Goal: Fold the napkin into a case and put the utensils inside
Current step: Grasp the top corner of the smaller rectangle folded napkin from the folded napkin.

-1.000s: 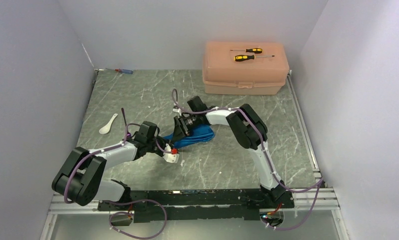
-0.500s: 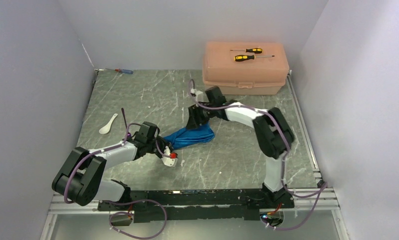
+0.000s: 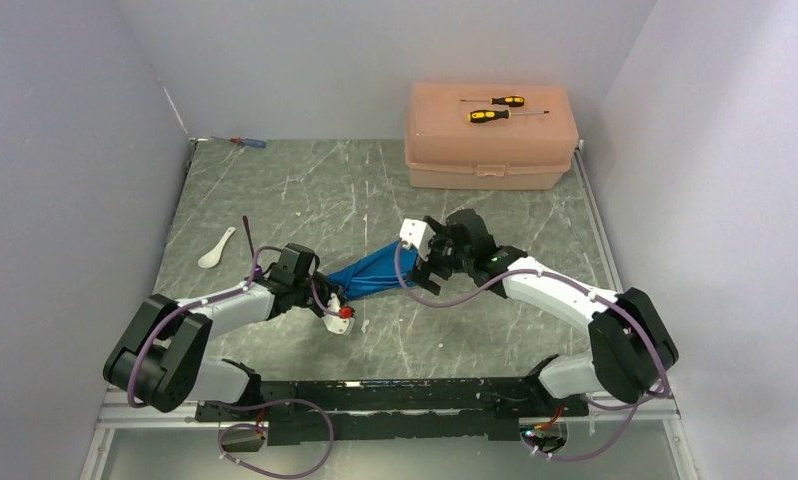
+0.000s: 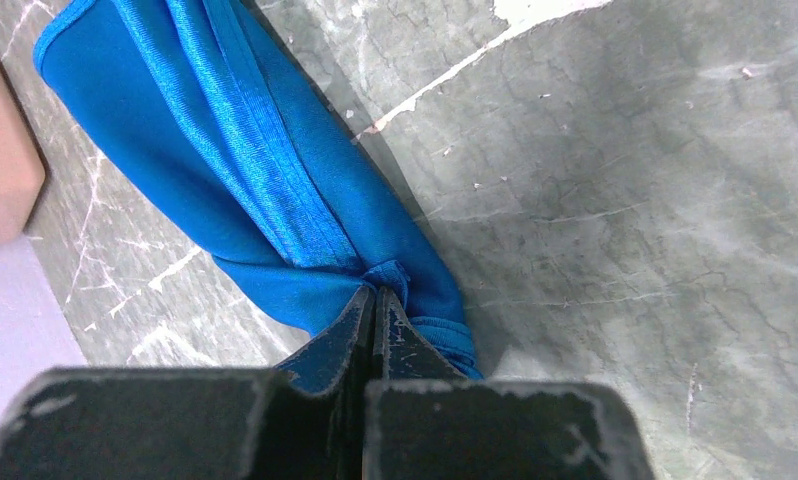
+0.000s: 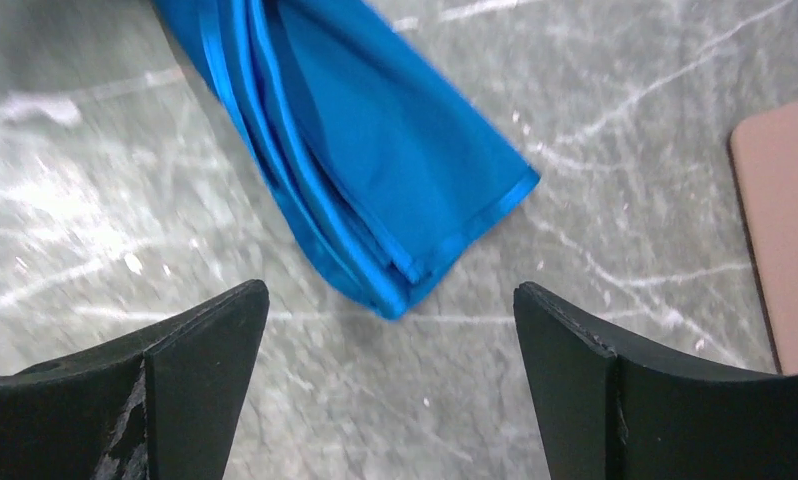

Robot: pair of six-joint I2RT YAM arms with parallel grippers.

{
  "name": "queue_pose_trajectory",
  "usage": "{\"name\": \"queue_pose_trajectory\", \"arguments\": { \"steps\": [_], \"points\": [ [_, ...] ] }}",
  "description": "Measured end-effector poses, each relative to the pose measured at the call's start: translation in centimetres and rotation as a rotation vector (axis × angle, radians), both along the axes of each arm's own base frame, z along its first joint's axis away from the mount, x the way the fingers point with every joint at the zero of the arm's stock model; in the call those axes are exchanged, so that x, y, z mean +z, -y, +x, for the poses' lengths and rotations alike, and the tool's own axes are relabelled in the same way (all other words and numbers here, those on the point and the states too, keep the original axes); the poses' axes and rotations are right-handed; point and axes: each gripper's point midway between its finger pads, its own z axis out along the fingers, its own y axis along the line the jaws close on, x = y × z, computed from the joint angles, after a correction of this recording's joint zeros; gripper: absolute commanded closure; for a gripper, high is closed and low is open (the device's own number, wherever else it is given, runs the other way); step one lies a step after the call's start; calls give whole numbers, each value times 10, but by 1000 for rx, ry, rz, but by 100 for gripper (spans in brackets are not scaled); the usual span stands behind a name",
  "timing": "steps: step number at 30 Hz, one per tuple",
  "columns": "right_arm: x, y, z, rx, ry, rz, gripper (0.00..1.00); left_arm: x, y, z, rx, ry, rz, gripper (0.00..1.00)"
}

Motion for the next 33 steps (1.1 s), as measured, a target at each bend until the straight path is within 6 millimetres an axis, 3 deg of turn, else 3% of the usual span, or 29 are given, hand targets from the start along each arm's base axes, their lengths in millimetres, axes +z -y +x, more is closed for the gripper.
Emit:
{"name": "queue_pose_trajectory", "arguments": {
  "steps": [6, 9, 16, 20, 24, 31, 33],
  "points": [
    [-46, 15, -16, 73, 18, -248, 5, 0, -1, -3, -2, -14, 4, 97],
    [-58, 15, -23, 116, 22, -299, 4, 1, -2, -5, 0, -26, 10, 97],
    [-90, 16, -18, 186, 29, -399, 7, 0, -3, -8, 1, -37, 14, 97],
    [-87, 7, 4, 185, 112, -408, 21, 0, -4, -9, 1, -40, 16, 97],
    [-86, 2, 19, 170, 182, -417, 43, 0, -4, -9, 1, -41, 16, 97],
    [-96, 3, 14, 193, 145, -434, 77, 0, -4, -9, 2, -42, 17, 97],
    [-97, 4, 9, 199, 113, -436, 82, 0, -5, -9, 3, -42, 18, 97]
  ]
}}
